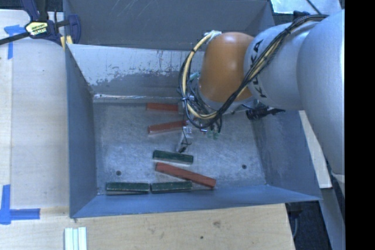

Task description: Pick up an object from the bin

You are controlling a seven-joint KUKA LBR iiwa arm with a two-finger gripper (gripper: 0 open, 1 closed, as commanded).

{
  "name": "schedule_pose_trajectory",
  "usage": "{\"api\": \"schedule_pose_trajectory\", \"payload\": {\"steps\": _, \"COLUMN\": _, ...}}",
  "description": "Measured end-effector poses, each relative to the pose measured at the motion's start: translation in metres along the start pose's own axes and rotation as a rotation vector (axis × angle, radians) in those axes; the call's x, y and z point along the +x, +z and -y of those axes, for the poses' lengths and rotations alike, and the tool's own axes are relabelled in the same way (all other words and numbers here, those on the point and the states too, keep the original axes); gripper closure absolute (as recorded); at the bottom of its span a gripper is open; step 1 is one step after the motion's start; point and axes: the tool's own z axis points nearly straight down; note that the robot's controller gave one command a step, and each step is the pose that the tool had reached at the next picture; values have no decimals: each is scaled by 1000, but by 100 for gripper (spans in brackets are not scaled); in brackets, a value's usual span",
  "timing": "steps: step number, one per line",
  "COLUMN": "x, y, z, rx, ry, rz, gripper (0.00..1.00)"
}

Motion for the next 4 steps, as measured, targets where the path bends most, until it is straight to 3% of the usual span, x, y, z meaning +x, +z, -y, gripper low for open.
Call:
{"api": "schedule_pose_trajectory", "payload": {"steps": 1, "x": -4, "y": -5, "z": 0, "rx": -2, "ry": 2, "rz": 12, "gripper": 100}}
{"api": "schedule_pose_trajectory", "payload": {"steps": 2, "x": 73, "y": -18, "z": 15, "rx": 1, "ry": 73, "rz": -3, "gripper": 100}}
{"api": "schedule_pose_trajectory", "payload": {"steps": 3, "x": 86, "y": -7, "z": 24, "rx": -11, "ry": 94, "rz": 35, "gripper": 100}}
{"api": "schedule_pose_trajectory", "payload": {"steps": 4, "x": 88, "y": -5, "z": 26, "rx": -5, "ry": 97, "rz": 26, "gripper": 0}}
